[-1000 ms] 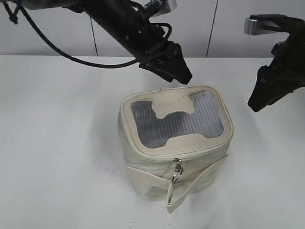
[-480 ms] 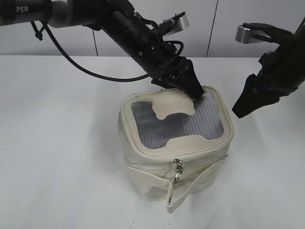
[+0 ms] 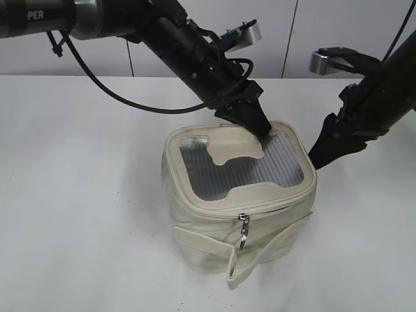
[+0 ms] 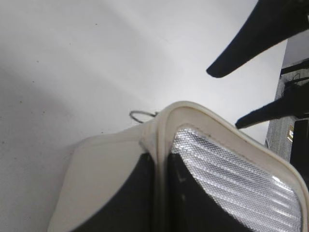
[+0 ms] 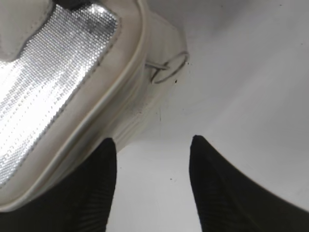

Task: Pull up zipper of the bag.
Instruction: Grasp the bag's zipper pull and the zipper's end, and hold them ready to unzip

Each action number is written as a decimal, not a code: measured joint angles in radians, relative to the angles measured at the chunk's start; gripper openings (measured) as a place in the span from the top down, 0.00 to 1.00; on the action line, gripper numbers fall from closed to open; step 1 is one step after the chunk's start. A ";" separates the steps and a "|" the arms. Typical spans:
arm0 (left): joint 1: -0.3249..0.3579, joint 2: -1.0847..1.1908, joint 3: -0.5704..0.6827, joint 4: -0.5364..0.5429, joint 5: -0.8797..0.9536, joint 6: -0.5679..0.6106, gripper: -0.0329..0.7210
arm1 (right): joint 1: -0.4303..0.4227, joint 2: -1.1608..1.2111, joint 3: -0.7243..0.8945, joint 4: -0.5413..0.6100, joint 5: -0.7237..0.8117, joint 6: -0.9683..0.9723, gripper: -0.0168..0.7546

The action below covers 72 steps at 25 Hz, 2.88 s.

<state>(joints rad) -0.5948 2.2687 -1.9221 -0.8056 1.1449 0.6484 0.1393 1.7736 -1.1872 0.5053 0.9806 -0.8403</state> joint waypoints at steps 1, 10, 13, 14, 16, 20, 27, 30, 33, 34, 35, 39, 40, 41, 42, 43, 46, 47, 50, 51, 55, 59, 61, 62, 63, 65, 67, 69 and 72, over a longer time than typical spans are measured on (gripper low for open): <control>0.000 0.000 0.000 0.000 0.002 0.000 0.90 | 0.000 0.009 0.001 0.008 0.000 -0.009 0.47; 0.001 0.000 -0.002 -0.001 0.017 0.000 0.90 | -0.002 0.050 0.002 0.146 -0.075 -0.229 0.49; 0.002 0.000 -0.002 -0.004 0.018 0.000 0.90 | -0.003 0.059 0.004 0.177 -0.082 -0.290 0.63; 0.002 0.000 -0.002 -0.006 0.018 0.000 0.90 | -0.003 0.065 0.004 0.185 -0.077 -0.298 0.70; 0.002 0.000 -0.002 -0.010 0.020 0.000 0.90 | -0.003 0.075 0.004 0.199 -0.062 -0.303 0.87; 0.002 0.000 -0.009 -0.008 0.028 0.000 0.90 | -0.007 0.079 0.002 0.203 -0.054 -0.261 0.97; -0.001 0.004 -0.060 0.030 0.068 0.000 0.90 | -0.023 0.022 -0.002 0.103 -0.007 -0.118 0.97; -0.001 0.005 -0.068 0.035 0.076 0.000 0.90 | -0.023 -0.013 -0.003 0.089 0.045 -0.101 0.97; -0.003 0.005 -0.068 0.035 0.076 0.000 0.90 | -0.023 -0.034 -0.003 0.080 0.082 -0.082 0.97; -0.003 0.005 -0.069 0.035 0.076 0.000 0.90 | -0.023 -0.038 -0.003 0.069 0.094 -0.071 0.97; -0.003 0.005 -0.069 0.035 0.076 0.000 0.90 | -0.023 -0.042 -0.003 0.050 0.107 -0.057 0.97; -0.011 0.005 -0.070 0.035 0.075 0.001 0.90 | -0.025 -0.082 0.024 0.016 0.095 -0.018 0.97; -0.016 0.005 -0.070 0.035 0.075 0.003 0.90 | -0.025 -0.105 0.046 0.017 0.081 -0.014 0.97; -0.021 0.005 -0.070 0.036 0.074 0.010 0.90 | -0.026 -0.127 0.072 0.020 0.052 -0.013 0.97; -0.029 0.005 -0.071 0.037 0.072 0.019 0.90 | -0.030 -0.156 0.095 0.025 0.030 -0.013 0.97; -0.037 0.005 -0.071 0.037 0.071 0.027 0.90 | -0.035 -0.185 0.125 0.029 0.005 -0.013 0.97; -0.058 0.005 -0.074 0.037 0.069 0.038 0.90 | -0.062 -0.263 0.205 0.059 -0.057 -0.012 0.97; -0.063 0.005 -0.075 0.037 0.069 0.040 0.90 | -0.072 -0.284 0.227 0.072 -0.070 -0.012 0.97; -0.066 0.005 -0.075 0.038 0.069 0.042 0.90 | -0.082 -0.312 0.267 0.090 -0.095 -0.012 0.96; -0.066 0.005 -0.075 0.038 0.067 0.042 0.90 | -0.082 -0.312 0.276 0.092 -0.098 -0.016 0.93; -0.066 0.005 -0.075 0.037 0.067 0.042 0.90 | -0.082 -0.303 0.319 0.149 -0.138 -0.110 0.66; -0.066 0.005 -0.075 0.037 0.067 0.042 0.91 | -0.083 -0.277 0.367 0.296 -0.168 -0.299 0.46; -0.066 0.005 -0.075 0.037 0.067 0.042 0.91 | -0.083 -0.255 0.371 0.322 -0.191 -0.347 0.44; -0.066 0.005 -0.075 0.038 0.067 0.042 0.91 | -0.083 -0.243 0.371 0.329 -0.204 -0.362 0.43; -0.066 0.005 -0.075 0.038 0.067 0.042 0.91 | -0.085 -0.226 0.371 0.333 -0.216 -0.373 0.43; -0.066 0.005 -0.075 0.037 0.067 0.042 0.91 | -0.085 -0.193 0.374 0.348 -0.241 -0.396 0.43; -0.066 0.005 -0.075 0.037 0.067 0.042 0.91 | -0.085 -0.159 0.374 0.399 -0.247 -0.446 0.44; -0.066 0.005 -0.075 0.038 0.067 0.042 0.91 | -0.087 -0.137 0.375 0.469 -0.256 -0.531 0.45; -0.065 0.005 -0.075 0.041 0.066 0.042 0.91 | -0.090 -0.114 0.379 0.557 -0.277 -0.635 0.52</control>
<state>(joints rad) -0.6594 2.2738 -1.9972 -0.7644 1.2110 0.6908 0.0496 1.6600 -0.8083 1.0625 0.7036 -1.4757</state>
